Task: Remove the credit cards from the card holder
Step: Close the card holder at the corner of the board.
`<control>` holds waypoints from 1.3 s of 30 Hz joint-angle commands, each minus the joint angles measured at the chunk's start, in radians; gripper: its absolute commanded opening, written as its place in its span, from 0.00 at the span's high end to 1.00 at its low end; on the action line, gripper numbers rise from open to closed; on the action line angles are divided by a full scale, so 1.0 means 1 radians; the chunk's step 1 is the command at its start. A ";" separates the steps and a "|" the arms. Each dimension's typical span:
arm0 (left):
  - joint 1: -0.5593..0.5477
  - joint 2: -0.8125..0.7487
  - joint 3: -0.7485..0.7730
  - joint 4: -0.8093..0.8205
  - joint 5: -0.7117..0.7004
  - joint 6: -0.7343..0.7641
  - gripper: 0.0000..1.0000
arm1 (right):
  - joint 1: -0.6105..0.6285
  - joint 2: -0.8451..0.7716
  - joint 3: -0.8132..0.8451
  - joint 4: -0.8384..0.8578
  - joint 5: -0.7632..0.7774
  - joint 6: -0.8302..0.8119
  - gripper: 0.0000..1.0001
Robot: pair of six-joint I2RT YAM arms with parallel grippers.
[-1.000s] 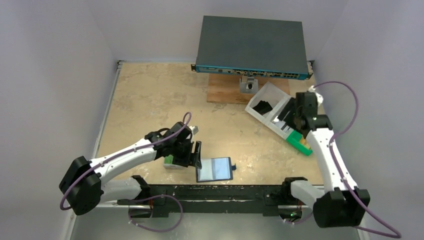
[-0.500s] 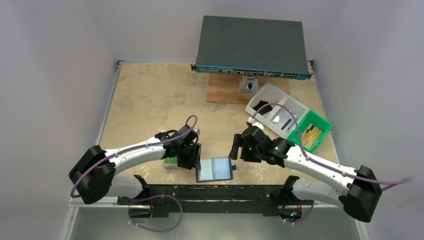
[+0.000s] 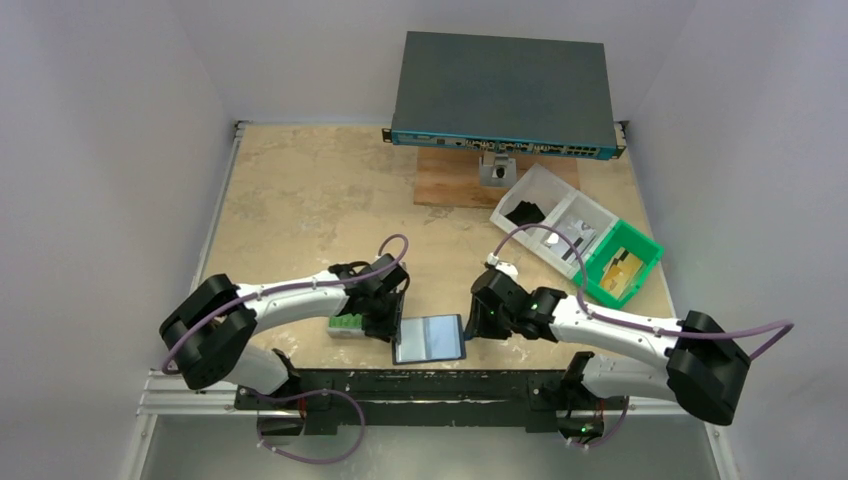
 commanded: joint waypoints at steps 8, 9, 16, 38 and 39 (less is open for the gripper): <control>-0.046 0.094 0.081 0.066 -0.004 -0.048 0.91 | 0.005 -0.029 0.061 -0.035 0.074 0.015 1.00; -0.049 0.105 0.089 0.071 0.002 -0.049 0.92 | 0.005 -0.039 0.077 -0.052 0.081 0.014 1.00; -0.064 0.173 0.166 0.111 0.044 -0.069 0.99 | 0.007 -0.094 0.173 -0.111 0.078 0.003 1.00; -0.011 -0.082 0.133 -0.056 -0.081 -0.076 0.91 | 0.030 0.187 0.118 0.314 -0.101 0.081 1.00; 0.001 -0.116 0.122 -0.075 -0.095 -0.076 0.90 | 0.030 0.202 0.113 0.331 -0.104 0.085 1.00</control>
